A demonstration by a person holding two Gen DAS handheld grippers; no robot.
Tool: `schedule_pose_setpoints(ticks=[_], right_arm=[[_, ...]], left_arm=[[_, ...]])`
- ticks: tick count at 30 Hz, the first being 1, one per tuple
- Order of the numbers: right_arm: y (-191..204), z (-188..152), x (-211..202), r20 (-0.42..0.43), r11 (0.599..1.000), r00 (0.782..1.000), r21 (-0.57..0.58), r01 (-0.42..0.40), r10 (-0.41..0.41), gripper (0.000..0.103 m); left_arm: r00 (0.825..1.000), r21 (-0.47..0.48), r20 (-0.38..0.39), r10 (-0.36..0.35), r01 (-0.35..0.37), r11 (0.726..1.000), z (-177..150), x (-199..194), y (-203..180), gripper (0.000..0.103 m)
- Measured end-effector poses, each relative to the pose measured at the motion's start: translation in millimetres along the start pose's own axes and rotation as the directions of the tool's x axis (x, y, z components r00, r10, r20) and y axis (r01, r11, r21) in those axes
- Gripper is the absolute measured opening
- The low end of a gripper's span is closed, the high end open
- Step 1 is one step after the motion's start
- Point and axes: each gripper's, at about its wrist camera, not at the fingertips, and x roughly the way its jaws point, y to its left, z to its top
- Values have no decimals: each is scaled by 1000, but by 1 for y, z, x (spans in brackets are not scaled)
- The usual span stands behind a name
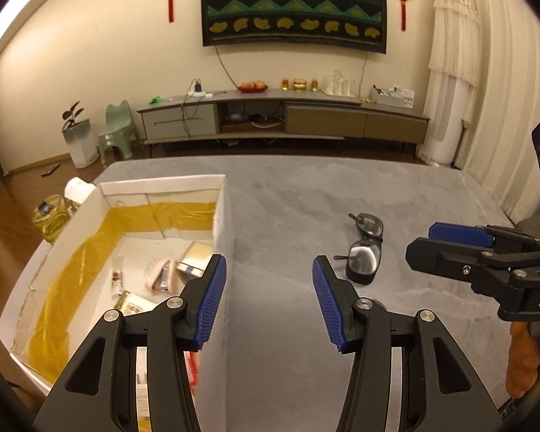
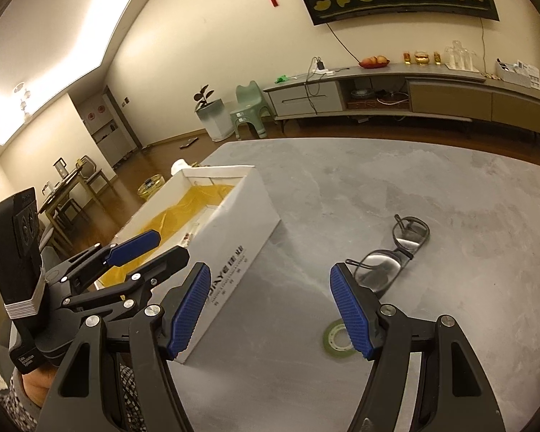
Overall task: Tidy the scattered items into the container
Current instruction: 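Move both grippers back to the green tape roll and black glasses, then grasp the green tape roll with the left gripper while the right grasps the black glasses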
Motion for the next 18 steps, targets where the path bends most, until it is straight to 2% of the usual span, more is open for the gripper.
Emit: schedule_pose_setpoints(ticks=[6,9,13,18], right_arm=[[-33,-4,1,-21,998,999,52,45,-44,70],[-52,-6,1,-30,994,997,86,72,-70,70],[-81,-10,4,-52,983,993,141,115,-108,70],[-110,-15,19,-97,969,986,191,154,-137,70]], left_arm=[[997,2,-47,-58,59,998,-4,23,-18,53],[991,-7,-96,-94,94,996,-11,40,-26,53],[968,-31,-180,-176,173,984,-25,69,-41,53],[937,-43,-234,-260,257,966,-38,90,-64,53]])
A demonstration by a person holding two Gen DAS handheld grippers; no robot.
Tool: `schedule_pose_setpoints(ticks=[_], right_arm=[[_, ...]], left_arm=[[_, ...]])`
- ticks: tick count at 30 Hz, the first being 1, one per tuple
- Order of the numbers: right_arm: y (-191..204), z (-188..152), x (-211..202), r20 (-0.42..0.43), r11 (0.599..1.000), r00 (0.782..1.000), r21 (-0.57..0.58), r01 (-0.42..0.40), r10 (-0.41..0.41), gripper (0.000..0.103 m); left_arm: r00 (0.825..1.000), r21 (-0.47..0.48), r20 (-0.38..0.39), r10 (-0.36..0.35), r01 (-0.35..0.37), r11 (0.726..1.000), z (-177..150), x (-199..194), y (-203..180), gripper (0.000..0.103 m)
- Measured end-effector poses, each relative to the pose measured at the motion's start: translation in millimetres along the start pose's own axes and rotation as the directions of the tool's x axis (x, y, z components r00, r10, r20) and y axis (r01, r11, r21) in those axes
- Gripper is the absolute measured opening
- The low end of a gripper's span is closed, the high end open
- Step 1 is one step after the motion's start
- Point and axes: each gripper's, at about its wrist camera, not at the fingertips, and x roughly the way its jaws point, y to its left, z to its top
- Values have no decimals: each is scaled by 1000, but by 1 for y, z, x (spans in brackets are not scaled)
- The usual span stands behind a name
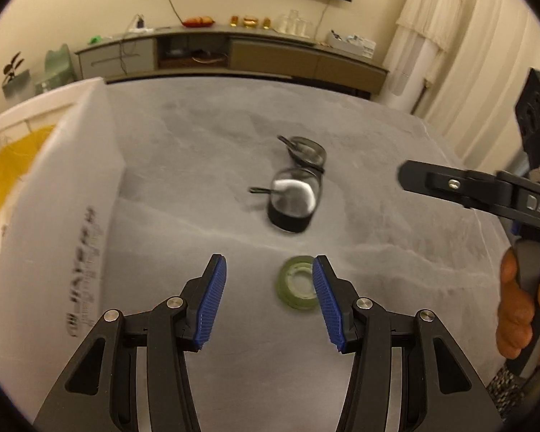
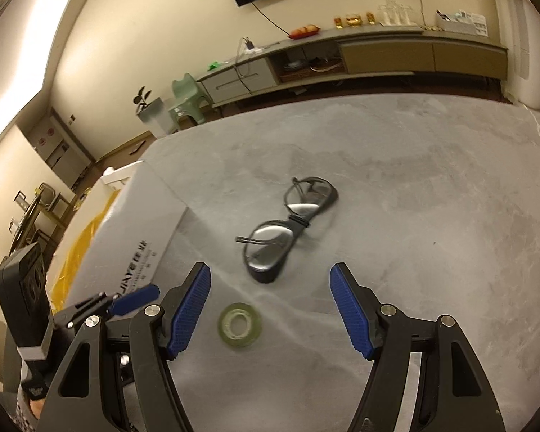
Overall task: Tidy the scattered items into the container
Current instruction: 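Grasp the green tape roll with the left gripper while the right grasps the black glasses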
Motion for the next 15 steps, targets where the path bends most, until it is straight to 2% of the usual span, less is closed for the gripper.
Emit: schedule_pose_setpoints(ticks=[5,8,11,15], right_arm=[[-15,4,25,-42,998,999,56,-1,3,70],[-22,9,39,-56,994,998,107,-23,29,70],[-26,16,54,-63,988,997,152,-31,41,72],[-25,27,74,-72,988,997,152,-3,14,72]], left_arm=[[1000,53,-12,-27,27,998,-3,16,-23,53],[1000,77,-18,-16,18,997,-2,26,-31,53],[1000,86,-26,0,3,996,-2,35,-31,53],[999,73,-49,7,-3,997,-3,47,-25,53]])
